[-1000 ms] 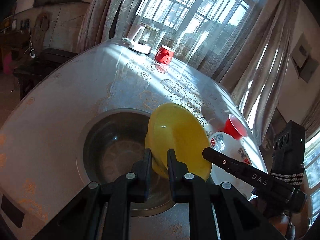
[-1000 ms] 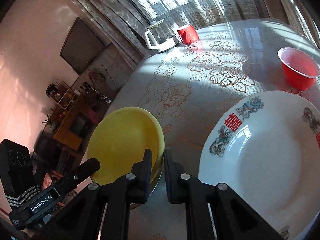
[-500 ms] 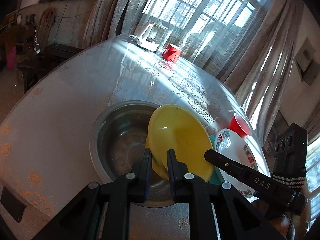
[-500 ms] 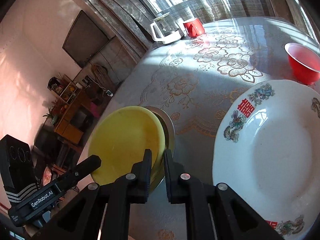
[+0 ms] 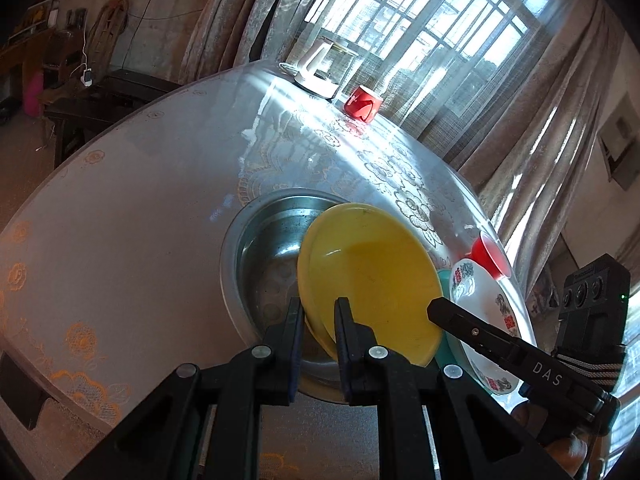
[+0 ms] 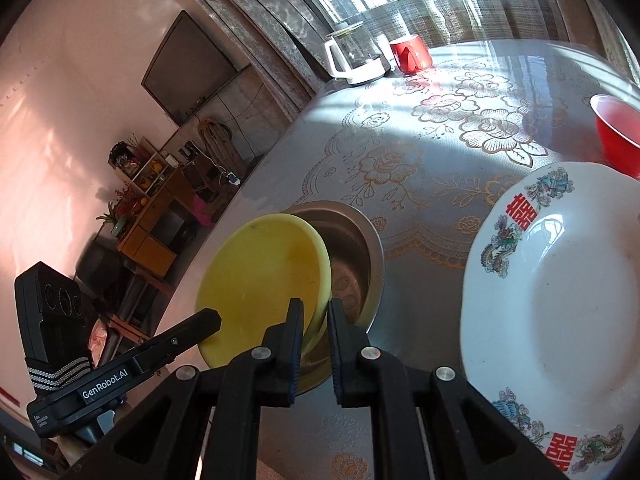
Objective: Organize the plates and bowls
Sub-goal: 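Lift the yellow bowl with the left gripper and carry it over the steel bowl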
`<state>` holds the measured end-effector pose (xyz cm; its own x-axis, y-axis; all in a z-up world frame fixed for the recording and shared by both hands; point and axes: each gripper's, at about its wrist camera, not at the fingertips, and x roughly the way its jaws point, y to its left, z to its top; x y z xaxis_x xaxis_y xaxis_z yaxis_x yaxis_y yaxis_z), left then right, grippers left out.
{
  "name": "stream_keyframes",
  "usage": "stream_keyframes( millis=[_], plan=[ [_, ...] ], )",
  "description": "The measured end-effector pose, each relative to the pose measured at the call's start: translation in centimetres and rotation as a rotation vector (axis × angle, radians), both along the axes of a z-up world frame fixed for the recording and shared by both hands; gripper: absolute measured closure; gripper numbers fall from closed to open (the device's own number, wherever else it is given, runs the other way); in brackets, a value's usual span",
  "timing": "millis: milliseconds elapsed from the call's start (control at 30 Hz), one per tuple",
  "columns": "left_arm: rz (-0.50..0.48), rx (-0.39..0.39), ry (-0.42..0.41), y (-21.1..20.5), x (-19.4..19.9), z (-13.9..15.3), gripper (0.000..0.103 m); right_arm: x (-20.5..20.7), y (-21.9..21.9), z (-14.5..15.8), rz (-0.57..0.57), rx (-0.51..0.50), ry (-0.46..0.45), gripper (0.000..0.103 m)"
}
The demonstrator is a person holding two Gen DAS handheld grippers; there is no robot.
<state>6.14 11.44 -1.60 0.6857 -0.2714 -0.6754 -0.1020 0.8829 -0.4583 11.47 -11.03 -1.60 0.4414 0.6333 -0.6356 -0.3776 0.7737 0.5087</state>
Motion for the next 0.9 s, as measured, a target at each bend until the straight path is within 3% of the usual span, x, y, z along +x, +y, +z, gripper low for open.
stream_keyframes(
  millis=[900],
  plan=[
    [0.015, 0.020, 0.052, 0.8, 1.6, -1.2, 0.089, 1.7, 1.8, -1.5, 0.024, -0.047, 0.046, 0.089]
  ],
)
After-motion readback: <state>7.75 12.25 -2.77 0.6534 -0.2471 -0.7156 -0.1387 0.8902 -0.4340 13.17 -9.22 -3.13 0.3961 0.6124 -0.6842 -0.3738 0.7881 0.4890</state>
